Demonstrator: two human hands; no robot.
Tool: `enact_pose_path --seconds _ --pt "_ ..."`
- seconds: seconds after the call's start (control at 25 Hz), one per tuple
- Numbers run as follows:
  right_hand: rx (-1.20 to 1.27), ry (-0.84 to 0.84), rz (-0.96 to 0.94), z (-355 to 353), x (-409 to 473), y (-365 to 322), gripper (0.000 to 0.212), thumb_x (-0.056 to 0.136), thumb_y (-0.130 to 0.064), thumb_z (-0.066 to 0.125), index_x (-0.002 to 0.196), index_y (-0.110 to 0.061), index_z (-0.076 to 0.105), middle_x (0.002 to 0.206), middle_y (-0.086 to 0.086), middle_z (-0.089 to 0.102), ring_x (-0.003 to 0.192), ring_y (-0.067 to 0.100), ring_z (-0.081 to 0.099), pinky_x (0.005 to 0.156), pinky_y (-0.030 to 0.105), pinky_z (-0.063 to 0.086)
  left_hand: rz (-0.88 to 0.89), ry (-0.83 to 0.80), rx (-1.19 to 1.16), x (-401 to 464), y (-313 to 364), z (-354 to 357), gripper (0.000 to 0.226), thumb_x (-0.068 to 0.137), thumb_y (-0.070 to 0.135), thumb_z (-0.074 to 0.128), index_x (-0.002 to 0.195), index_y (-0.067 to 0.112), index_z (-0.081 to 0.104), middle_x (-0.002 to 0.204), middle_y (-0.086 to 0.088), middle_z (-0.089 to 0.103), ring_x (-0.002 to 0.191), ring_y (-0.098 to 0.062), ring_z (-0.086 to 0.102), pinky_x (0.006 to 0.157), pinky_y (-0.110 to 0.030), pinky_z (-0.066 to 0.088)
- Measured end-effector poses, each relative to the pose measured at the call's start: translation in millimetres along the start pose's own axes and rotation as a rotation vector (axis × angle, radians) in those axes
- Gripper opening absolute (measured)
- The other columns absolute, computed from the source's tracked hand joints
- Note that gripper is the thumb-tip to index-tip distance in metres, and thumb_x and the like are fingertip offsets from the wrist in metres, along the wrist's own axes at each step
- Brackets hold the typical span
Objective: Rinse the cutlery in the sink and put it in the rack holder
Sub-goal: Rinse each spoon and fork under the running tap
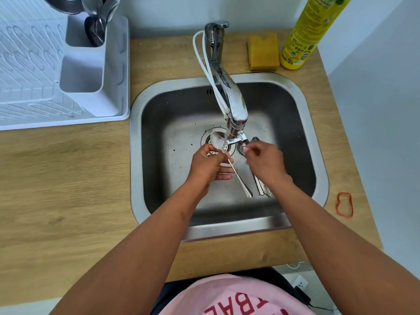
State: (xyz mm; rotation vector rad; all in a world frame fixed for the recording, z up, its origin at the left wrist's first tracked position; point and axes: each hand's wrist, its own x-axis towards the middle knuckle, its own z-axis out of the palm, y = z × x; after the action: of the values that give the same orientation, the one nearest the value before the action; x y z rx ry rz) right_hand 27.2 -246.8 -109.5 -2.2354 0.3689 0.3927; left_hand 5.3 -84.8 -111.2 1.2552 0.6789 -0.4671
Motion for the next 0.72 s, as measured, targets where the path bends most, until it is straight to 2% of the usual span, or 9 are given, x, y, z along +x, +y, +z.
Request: enact_pose_path --seconds 0.08,0.12,0.2,0.28,0.4,0.52,0.6,0.72 --pt "0.317 -0.27 0.135 6 -21 -18 0.016 0.097 -0.024 0.062 0.102 -0.013 0.072 0.096 0.019 0.078 0.071 0.031 0.078 0.065 0.045 0.065 0.013 -0.003 -0.016 -1 2 -1 0.014 0.093 0.012 0.067 0.09 0.015 0.054 0.078 -0.013 0.076 0.06 -0.03 0.076 0.05 -0.033 0.06" --pt "0.371 -0.343 0.155 8 -30 -22 0.017 0.099 -0.022 0.061 0.108 -0.01 0.069 0.095 0.019 0.077 0.064 0.029 0.076 0.059 0.047 0.064 0.033 0.01 0.022 -1 2 -3 0.012 0.095 0.017 0.067 0.089 0.015 0.057 0.076 -0.011 0.075 0.057 -0.026 0.075 0.048 -0.03 0.057" --pt "0.29 -0.377 0.086 8 -43 -22 0.018 0.1 -0.014 0.059 0.116 -0.009 0.066 0.089 0.016 0.078 0.054 0.027 0.071 0.055 0.05 0.06 0.097 0.05 0.164 1 1 -8 0.017 0.096 0.028 0.07 0.086 0.015 0.065 0.072 -0.006 0.072 0.053 -0.017 0.069 0.047 -0.024 0.052" --pt "0.294 -0.382 0.061 3 -52 -20 0.021 0.101 -0.01 0.057 0.12 -0.008 0.065 0.083 0.014 0.079 0.05 0.025 0.067 0.05 0.044 0.058 0.132 0.058 0.235 0 -1 -11 0.022 0.093 0.033 0.073 0.084 0.013 0.073 0.069 -0.001 0.072 0.053 -0.012 0.063 0.047 -0.024 0.049" --pt "0.43 -0.425 0.106 -9 -59 -20 0.018 0.101 -0.008 0.058 0.115 -0.003 0.067 0.08 0.019 0.078 0.046 0.023 0.066 0.045 0.034 0.058 0.093 0.027 0.125 -2 -2 -8 0.023 0.091 0.03 0.076 0.085 0.008 0.075 0.069 -0.002 0.073 0.051 -0.012 0.061 0.045 -0.024 0.049" --pt "0.52 -0.549 0.152 -18 -66 -19 0.015 0.1 -0.013 0.061 0.11 -0.005 0.07 0.083 0.019 0.079 0.048 0.022 0.069 0.045 0.031 0.058 0.063 0.043 -0.021 -1 4 -10 0.014 0.092 0.021 0.076 0.087 0.009 0.072 0.071 -0.004 0.074 0.05 -0.012 0.062 0.043 -0.023 0.047" --pt "0.539 -0.588 0.186 -21 -70 -20 0.015 0.1 -0.013 0.061 0.11 -0.006 0.07 0.087 0.021 0.079 0.051 0.024 0.07 0.048 0.032 0.059 0.089 0.046 0.009 0 9 -13 0.013 0.094 0.02 0.072 0.093 0.007 0.075 0.073 -0.004 0.076 0.051 -0.01 0.061 0.042 -0.021 0.044" --pt "0.565 -0.544 0.245 -17 -68 -25 0.014 0.097 -0.005 0.058 0.105 0.0 0.07 0.087 0.024 0.078 0.057 0.03 0.071 0.055 0.038 0.062 0.125 0.061 0.101 -1 14 -9 0.023 0.099 0.025 0.065 0.103 0.005 0.077 0.072 -0.004 0.079 0.054 -0.01 0.067 0.045 -0.02 0.044"
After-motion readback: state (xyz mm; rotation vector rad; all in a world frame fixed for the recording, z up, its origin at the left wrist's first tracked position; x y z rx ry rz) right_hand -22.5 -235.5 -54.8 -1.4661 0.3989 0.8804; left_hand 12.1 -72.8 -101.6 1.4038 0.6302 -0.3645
